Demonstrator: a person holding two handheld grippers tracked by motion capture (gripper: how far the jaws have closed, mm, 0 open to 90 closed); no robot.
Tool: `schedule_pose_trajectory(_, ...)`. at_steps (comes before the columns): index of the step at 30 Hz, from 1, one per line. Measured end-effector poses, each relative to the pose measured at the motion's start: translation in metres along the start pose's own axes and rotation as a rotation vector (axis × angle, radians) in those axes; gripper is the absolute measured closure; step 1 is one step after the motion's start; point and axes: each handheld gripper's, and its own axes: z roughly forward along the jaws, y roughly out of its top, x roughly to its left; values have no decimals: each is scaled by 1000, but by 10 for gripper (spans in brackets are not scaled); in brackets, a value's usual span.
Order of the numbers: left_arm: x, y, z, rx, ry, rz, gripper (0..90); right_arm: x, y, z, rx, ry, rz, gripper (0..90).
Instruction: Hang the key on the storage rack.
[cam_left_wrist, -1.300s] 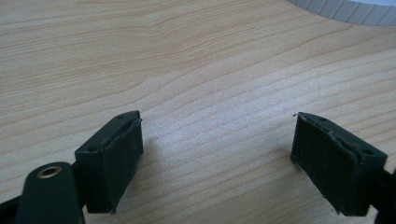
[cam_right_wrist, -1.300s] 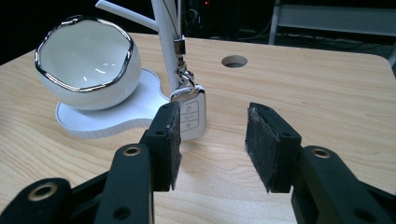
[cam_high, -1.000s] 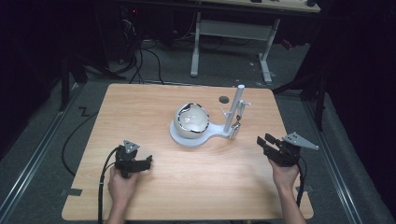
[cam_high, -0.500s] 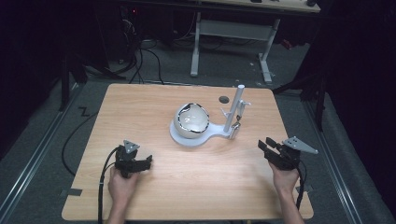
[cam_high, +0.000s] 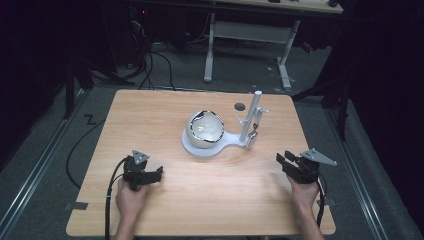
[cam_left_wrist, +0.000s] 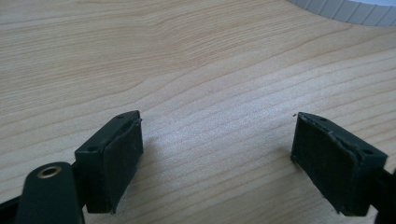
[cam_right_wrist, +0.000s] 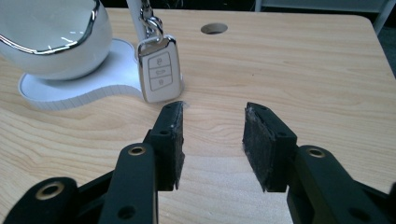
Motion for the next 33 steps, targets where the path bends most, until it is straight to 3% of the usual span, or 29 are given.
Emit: schedule_pose_trajectory(33, 0, 0, 0, 0, 0, 0, 170, -6, -13, 29, 98, -34, 11, 576)
